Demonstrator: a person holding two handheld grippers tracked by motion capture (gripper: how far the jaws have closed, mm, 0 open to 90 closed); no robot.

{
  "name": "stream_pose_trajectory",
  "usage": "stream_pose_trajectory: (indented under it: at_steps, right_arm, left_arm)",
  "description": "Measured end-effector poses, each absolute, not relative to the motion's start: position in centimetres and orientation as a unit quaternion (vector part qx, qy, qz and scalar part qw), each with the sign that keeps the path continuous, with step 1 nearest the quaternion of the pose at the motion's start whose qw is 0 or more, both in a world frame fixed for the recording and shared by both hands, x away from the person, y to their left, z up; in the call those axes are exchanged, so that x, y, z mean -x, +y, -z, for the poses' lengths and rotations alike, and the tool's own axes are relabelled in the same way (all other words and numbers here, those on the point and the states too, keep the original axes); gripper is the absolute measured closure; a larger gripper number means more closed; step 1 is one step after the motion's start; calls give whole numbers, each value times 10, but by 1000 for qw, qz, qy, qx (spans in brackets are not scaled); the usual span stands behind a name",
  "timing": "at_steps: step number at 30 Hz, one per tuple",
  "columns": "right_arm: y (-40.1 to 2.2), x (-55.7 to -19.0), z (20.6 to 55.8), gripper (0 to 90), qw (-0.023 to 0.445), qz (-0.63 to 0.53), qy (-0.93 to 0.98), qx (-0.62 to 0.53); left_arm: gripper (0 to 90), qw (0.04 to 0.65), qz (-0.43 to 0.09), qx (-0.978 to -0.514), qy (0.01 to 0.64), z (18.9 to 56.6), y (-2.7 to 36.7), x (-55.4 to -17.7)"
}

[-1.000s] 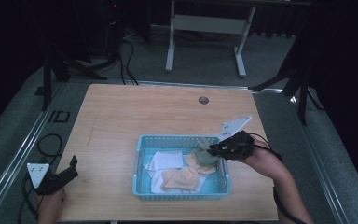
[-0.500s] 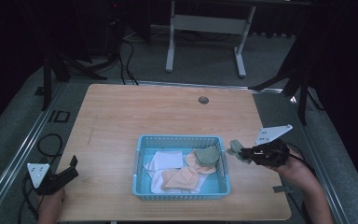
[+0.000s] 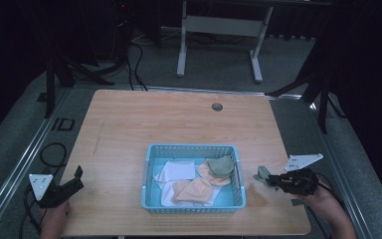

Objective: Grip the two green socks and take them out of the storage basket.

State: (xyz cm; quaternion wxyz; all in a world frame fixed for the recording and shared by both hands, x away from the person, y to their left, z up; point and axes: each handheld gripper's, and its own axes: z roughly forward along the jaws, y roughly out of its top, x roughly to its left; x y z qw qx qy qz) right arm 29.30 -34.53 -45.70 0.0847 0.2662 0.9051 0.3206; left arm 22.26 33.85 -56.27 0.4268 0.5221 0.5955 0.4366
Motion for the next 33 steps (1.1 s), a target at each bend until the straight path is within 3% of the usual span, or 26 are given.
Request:
stream_pose_trajectory:
  at_steps: [15, 25, 28, 33]
  right_arm:
    - [-356, -280, 517, 825, 41, -309, 902, -298]
    - [-354, -276, 531, 808, 28, -300, 903, -305]
    - [-354, -276, 525, 715, 21, -299, 907, -297]
    - [-353, -277, 503, 632, 30, -314, 906, -282]
  left_arm:
    - [5, 427, -436, -522, 595, 563, 339, -223]
    - [5, 427, -436, -522, 596, 563, 339, -223]
    - [5, 427, -436, -522, 596, 563, 339, -223]
    - [5, 426, -436, -521, 597, 563, 339, -223]
